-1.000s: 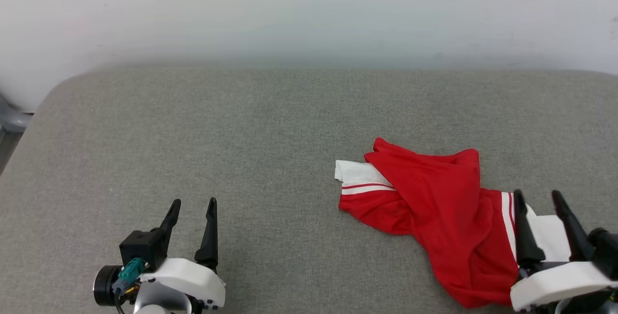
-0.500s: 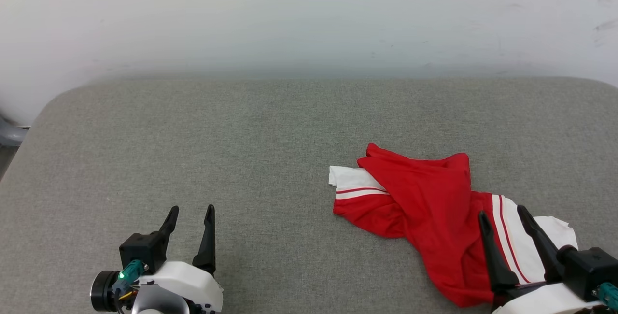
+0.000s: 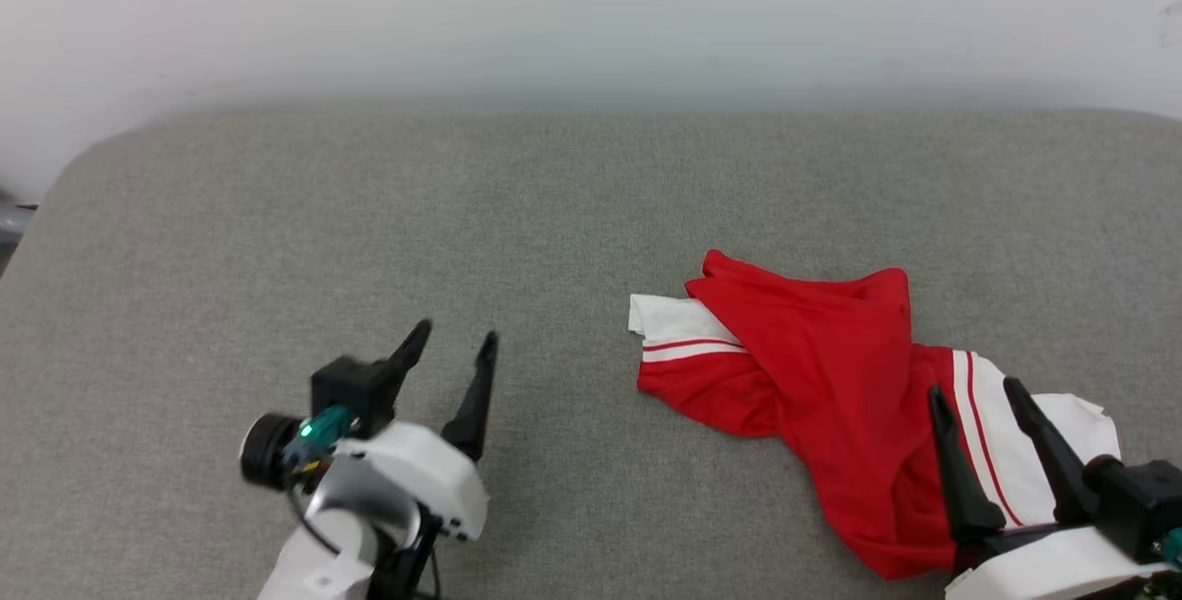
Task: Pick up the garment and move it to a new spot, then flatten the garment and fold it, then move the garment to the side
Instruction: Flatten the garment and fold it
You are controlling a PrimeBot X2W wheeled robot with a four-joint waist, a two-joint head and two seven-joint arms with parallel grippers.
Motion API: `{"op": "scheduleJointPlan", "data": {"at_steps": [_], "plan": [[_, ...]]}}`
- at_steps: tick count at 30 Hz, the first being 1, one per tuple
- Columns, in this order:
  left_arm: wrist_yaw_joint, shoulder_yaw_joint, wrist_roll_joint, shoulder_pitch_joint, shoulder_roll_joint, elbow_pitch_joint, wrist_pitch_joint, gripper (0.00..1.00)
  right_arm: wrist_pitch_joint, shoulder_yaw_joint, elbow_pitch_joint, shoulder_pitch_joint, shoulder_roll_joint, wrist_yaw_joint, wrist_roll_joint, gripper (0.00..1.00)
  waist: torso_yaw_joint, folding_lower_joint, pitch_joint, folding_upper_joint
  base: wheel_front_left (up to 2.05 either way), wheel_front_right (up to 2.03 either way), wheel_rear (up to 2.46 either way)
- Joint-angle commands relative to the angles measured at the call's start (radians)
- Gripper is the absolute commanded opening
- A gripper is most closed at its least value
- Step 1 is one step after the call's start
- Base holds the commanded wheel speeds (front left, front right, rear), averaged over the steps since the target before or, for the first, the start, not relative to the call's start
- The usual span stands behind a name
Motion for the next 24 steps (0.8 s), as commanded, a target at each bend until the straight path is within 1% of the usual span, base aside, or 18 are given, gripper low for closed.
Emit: {"op": "scheduleJointPlan", "data": {"at_steps": [1, 6, 10, 12, 18, 24], "plan": [[-0.015, -0.023, 0.002, -0.044, 0.000, -0.001, 0.029, 1.00, -0.003, -0.005, -0.007, -0.019, 0.001, -0.001, 0.005, 1.00, -0.005, 0.0000, 0.025, 0.0000, 0.00, 0.00, 0.00], [-0.042, -0.110, -0.044, -0.156, -0.001, 0.027, 0.180, 1.00, -0.002, -0.004, -0.014, -0.052, 0.001, -0.001, -0.004, 1.00, -0.027, 0.0000, 0.082, 0.0000, 0.00, 0.00, 0.00], [-0.049, -0.196, -0.085, -0.248, 0.013, 0.044, 0.298, 1.00, -0.006, -0.006, -0.022, -0.084, 0.001, -0.001, -0.011, 1.00, -0.044, 0.0000, 0.137, 0.0000, 0.00, 0.00, 0.00], [-0.050, -0.255, -0.115, -0.293, 0.025, 0.050, 0.354, 1.00, -0.009, -0.006, -0.022, -0.097, 0.001, -0.001, -0.012, 1.00, -0.052, 0.0000, 0.163, 0.0000, 0.00, 0.00, 0.00], [-0.051, -0.412, -0.186, -0.416, 0.077, 0.087, 0.481, 1.00, -0.015, 0.003, -0.004, -0.129, 0.001, -0.001, 0.000, 1.00, -0.076, 0.0000, 0.222, 0.0000, 0.00, 0.00, 0.00], [-0.051, -0.542, -0.234, -0.524, 0.096, 0.174, 0.588, 1.00, -0.030, 0.010, 0.022, -0.153, 0.001, -0.001, 0.021, 1.00, -0.095, 0.0000, 0.259, 0.0000, 0.00, 0.00, 0.00]]}}
